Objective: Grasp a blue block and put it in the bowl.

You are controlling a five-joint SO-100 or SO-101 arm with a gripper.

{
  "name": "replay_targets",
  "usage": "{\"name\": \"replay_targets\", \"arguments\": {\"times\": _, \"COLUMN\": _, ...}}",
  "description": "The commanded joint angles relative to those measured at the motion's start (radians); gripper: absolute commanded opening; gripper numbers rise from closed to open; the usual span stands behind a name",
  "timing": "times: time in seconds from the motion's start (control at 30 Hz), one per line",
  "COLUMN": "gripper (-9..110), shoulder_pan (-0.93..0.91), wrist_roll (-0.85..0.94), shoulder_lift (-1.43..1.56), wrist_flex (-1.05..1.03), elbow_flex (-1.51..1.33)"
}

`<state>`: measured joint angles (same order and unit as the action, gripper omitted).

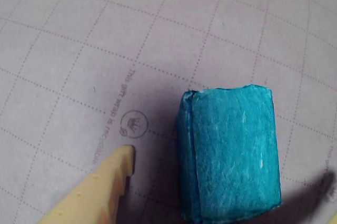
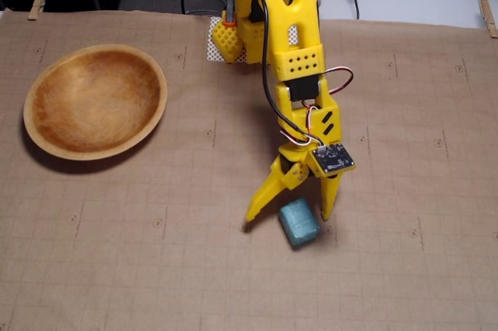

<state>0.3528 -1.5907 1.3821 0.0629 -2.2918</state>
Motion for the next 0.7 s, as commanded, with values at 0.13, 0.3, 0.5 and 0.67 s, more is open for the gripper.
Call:
{"name": "replay_targets", "arguments": {"times": 0.13, "gripper": 54, "shoulder_pan": -0.003, "wrist_roll": -0.012, "shoulder_lift": -0.018, "wrist_flex": 0.106, "elbow_flex": 0.000}}
{"name": "replay_targets", "arguments": {"times": 0.3, "gripper": 54, "shoulder_pan": 0.008, "wrist_roll": -0.014, "shoulder_lift": -0.018, "wrist_flex": 0.107, "elbow_flex": -0.002}}
{"name": "replay_targets", "arguments": {"times": 0.5, "gripper": 54, "shoulder_pan": 0.011, "wrist_roll": -0.104, "shoulder_lift": -0.017, "wrist_flex": 0.092, "elbow_flex": -0.008}}
{"name": "replay_targets", "arguments": {"times": 0.67, "gripper": 54, "shoulder_pan": 0.011, "wrist_roll": -0.129, "shoulder_lift": -0.015, "wrist_flex": 0.092, "elbow_flex": -0.026}}
